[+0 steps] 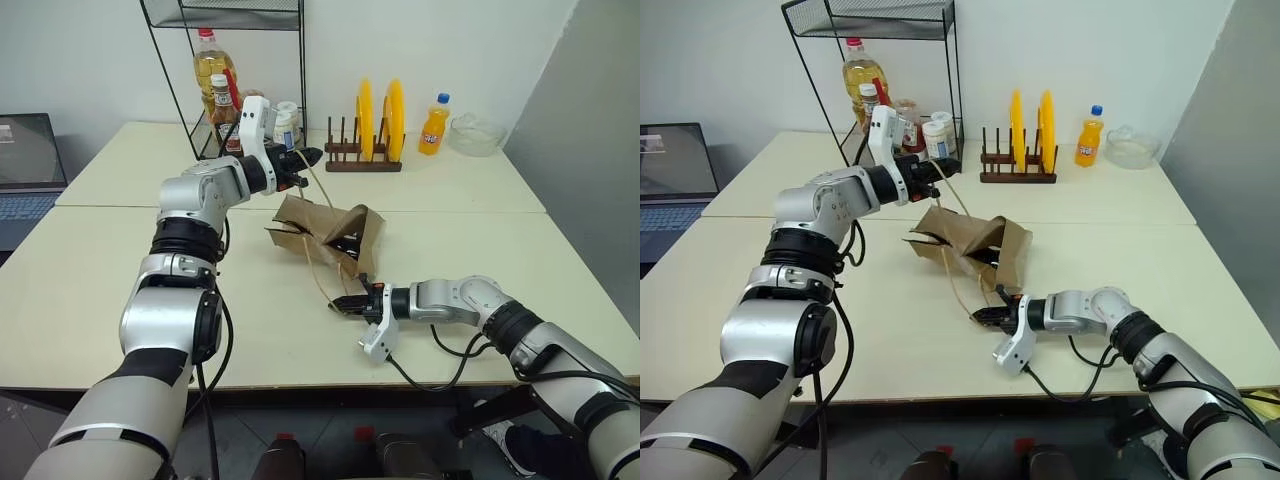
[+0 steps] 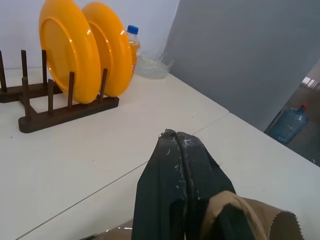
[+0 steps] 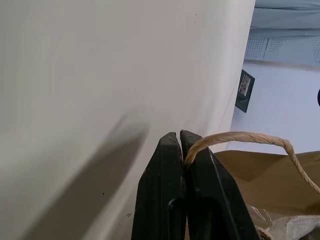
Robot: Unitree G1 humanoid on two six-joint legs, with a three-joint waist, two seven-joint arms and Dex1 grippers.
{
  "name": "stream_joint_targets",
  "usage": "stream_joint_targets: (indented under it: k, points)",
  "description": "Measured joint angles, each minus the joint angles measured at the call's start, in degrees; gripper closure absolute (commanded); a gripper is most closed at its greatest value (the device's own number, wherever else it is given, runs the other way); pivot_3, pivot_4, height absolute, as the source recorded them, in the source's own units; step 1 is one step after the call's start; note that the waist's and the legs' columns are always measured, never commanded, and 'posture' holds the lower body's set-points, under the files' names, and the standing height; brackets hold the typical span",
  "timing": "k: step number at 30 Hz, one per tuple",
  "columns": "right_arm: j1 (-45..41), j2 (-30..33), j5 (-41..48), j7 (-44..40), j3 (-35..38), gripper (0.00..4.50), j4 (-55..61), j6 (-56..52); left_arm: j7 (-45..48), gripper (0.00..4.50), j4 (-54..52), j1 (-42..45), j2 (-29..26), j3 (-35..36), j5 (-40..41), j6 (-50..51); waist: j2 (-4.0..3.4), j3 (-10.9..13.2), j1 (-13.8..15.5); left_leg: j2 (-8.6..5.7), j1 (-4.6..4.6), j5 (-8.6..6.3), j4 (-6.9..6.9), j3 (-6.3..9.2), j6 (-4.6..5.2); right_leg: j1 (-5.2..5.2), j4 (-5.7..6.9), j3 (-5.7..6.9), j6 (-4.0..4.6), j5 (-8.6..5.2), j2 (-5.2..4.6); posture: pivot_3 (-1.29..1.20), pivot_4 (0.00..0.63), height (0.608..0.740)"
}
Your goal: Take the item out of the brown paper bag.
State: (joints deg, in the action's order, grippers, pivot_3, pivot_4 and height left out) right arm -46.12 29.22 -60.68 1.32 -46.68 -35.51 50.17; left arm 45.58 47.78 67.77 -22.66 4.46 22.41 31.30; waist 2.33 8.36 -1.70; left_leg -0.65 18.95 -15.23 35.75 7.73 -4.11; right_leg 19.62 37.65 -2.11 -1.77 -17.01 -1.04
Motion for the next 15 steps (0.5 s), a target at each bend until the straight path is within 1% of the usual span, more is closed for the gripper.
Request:
stream_joint_targets:
  k: [11, 15]
  points:
    - [0.0, 0.4, 0.0, -0.2, 0.0, 4.48, 0.0, 0.6, -0.1, 4.5, 1.4, 0.4, 0.3, 0.1, -0.3, -1.2, 0.05, 0.0, 0.1, -0.28, 0.03, 0.03, -0.06, 0.09, 0.08, -0.01, -0.04, 0.0, -0.13, -0.07, -0.11, 0.0, 0.15, 0.74]
    - [0.0, 0.9, 0.0, -0.4, 0.0, 4.48, 0.0, 0.9, -0.1, 4.5, 2.6, 0.8, 0.4, 0.1, -0.4, -1.6, 0.13, 0.0, 0.1, -0.67, 0.03, 0.18, -0.29, 0.22, 0.32, -0.02, -0.04, -0.22, -0.31, -0.18, -0.29, 0.0, 0.15, 0.74]
